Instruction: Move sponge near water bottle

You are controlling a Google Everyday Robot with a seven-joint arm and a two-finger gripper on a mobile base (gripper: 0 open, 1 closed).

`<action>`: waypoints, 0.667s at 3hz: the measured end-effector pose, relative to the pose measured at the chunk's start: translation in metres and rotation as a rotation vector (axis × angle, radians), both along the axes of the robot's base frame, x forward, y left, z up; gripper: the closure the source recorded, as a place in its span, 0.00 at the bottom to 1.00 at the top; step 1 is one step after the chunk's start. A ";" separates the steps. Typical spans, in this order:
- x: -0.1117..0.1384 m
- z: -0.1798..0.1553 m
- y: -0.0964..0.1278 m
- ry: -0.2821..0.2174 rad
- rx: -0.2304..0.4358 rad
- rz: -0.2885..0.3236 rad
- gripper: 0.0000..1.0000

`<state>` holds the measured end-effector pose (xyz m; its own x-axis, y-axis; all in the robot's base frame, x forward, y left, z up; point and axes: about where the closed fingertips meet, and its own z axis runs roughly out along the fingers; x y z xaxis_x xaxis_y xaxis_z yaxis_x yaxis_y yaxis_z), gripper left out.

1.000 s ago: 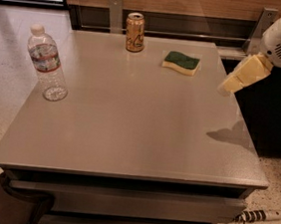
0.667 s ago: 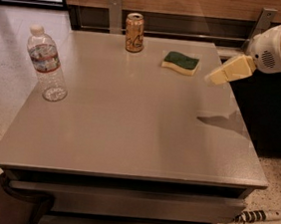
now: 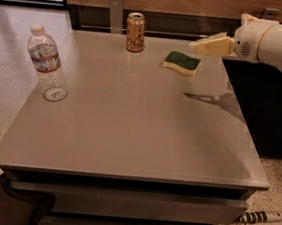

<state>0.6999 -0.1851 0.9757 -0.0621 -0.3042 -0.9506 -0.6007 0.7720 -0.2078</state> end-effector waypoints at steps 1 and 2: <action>-0.002 -0.006 0.003 0.017 -0.012 0.004 0.00; 0.006 -0.017 0.004 0.013 -0.002 -0.013 0.00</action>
Offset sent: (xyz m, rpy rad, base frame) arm 0.0153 -0.0009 -0.0290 0.0106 0.0061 -0.0437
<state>0.7063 -0.1809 0.9590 -0.0787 -0.3052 -0.9490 -0.5934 0.7793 -0.2014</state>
